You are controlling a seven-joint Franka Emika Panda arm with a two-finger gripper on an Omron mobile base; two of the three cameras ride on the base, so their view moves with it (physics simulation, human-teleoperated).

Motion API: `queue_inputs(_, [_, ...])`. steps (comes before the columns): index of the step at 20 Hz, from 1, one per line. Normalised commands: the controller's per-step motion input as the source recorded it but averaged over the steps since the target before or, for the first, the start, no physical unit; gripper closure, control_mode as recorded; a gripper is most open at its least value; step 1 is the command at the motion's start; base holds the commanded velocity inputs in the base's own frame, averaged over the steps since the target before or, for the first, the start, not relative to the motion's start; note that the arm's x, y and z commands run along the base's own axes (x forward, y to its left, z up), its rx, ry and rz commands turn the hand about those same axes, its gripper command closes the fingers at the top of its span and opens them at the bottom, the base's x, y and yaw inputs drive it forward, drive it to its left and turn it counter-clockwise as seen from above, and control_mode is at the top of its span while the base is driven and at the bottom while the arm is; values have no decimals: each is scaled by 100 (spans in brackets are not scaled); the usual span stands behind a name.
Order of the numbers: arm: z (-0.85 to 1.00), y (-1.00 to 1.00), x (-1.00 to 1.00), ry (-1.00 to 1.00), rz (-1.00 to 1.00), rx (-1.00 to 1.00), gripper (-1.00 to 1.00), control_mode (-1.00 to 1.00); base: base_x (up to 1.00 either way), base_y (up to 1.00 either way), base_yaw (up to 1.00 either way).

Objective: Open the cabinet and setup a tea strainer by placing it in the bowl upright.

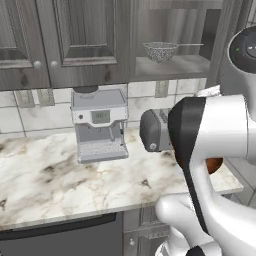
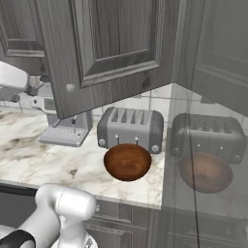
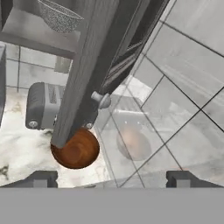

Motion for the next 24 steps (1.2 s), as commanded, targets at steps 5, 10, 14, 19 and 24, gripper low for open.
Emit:
queue_inputs(5, [3,55,4,16,-8,-29,-100,-100,0,0,0])
queue_inputs(10, [-15,33,36,18,-4,-33,-100,-100,0,0,0])
queue_inputs(14, [-25,24,35,16,0,-38,-100,-100,0,0,0])
queue_inputs(19, [-33,-14,36,16,0,-18,-100,-100,0,0,0])
queue_inputs(24, [-19,-6,60,25,-1,-15,-100,-100,0,0,0])
